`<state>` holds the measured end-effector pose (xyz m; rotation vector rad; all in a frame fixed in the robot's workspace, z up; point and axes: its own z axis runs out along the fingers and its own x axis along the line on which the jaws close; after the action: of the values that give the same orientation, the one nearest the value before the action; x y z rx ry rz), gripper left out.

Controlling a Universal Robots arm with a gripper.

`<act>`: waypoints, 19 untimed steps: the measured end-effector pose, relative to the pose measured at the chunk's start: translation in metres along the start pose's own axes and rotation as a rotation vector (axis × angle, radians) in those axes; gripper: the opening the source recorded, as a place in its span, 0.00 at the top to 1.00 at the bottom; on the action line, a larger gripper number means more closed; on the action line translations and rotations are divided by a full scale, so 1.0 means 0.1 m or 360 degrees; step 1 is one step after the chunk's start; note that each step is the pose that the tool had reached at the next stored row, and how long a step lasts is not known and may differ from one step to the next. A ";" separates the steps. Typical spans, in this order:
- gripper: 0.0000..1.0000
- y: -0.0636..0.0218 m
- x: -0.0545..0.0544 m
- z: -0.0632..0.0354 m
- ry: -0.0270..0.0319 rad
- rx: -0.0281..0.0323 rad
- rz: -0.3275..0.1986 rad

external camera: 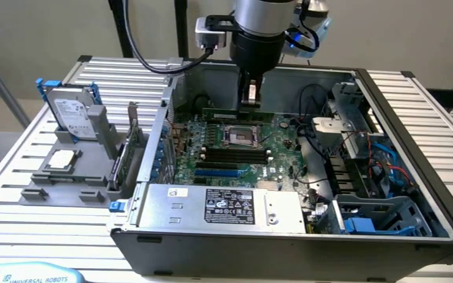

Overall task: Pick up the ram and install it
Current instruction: 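Insert the ram into the slot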

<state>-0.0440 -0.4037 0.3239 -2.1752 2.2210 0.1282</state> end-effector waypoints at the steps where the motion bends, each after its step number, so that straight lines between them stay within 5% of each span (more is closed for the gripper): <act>1: 0.87 -0.004 0.00 0.018 0.00016 -0.00001 0.0000; 14: 0.87 -0.077 0.01 0.252 0.00272 -0.00013 -0.0021; 19: 0.87 -0.083 0.02 0.341 0.00302 -0.00013 -0.0024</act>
<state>-0.0370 -0.4028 0.2894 -2.2021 2.2144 0.1085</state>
